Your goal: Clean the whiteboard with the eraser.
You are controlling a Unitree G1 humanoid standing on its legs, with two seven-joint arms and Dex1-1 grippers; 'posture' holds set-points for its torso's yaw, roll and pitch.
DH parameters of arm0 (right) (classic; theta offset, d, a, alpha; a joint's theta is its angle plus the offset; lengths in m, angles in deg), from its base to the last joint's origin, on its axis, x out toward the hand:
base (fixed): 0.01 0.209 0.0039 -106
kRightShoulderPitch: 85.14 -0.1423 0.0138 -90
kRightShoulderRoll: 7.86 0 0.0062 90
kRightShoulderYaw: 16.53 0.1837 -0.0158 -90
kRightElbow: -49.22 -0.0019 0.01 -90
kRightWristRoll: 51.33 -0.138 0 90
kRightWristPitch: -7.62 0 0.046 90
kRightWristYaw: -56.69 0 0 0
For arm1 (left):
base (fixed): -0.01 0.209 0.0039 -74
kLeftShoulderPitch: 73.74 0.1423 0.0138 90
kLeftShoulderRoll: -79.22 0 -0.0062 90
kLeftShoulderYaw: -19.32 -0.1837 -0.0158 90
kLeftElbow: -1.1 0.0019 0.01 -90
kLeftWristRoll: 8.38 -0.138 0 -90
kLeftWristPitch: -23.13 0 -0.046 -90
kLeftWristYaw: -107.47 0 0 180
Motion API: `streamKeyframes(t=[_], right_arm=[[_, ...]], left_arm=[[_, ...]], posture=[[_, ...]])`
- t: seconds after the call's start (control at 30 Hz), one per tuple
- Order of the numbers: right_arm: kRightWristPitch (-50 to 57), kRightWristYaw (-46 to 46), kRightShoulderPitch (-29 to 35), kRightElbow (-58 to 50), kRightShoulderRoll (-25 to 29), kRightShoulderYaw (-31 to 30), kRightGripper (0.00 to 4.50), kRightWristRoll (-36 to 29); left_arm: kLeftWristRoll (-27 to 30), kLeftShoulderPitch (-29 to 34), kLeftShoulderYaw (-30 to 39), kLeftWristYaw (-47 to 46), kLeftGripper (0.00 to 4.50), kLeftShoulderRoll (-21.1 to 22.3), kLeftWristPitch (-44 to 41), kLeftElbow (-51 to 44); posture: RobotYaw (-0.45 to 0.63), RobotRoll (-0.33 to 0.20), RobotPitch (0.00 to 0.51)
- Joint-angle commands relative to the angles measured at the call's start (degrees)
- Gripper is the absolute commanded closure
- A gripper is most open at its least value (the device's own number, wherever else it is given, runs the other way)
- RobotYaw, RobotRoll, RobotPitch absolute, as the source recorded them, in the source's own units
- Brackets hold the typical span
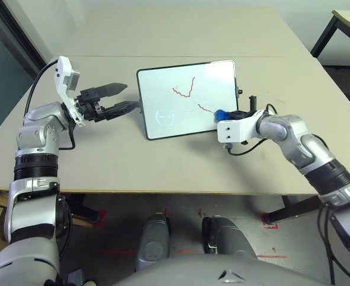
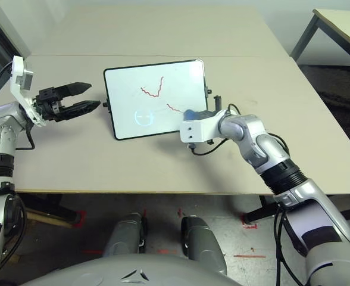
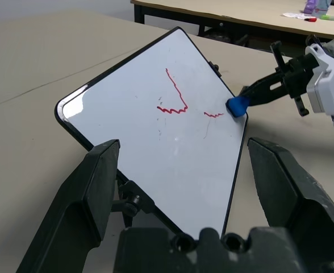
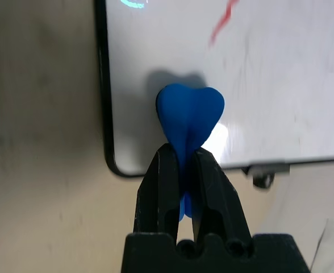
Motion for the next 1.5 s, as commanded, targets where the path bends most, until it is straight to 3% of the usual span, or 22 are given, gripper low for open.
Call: streamKeyframes(t=[0.03, 0.83, 1.27, 1.5], right_arm=[[0.42, 0.60, -0.09, -0.43, -0.07, 0.75, 4.43, -0.20], [-0.60, -0.65, -7.11, 5.48, -12.16, -4.68, 4.43, 2.38], [-0.18, 1.22, -4.51, 5.05, -5.39, -2.10, 4.43, 1.37], [-0.99, 0.93, -6.07, 6.89, -2.76, -0.52, 4.43, 0.00]], left_arm=[[-0.63, -0.34, -0.95, 0.56, 0.00, 0.12, 0.26, 0.40], [-0.19, 0.66, -0.25, 0.25, 0.00, 1.00, -0.61, -1.32], [-0.50, -0.21, -0.61, 0.23, 0.00, 0.59, -0.38, -0.40], [-0.56, -0.42, -0.73, 0.49, 0.00, 0.61, -0.25, -0.10]], posture=[[0.21, 0.000, 0.084], [0.26, 0.000, 0.078], [0.24, 0.000, 0.082], [0.24, 0.000, 0.086]])
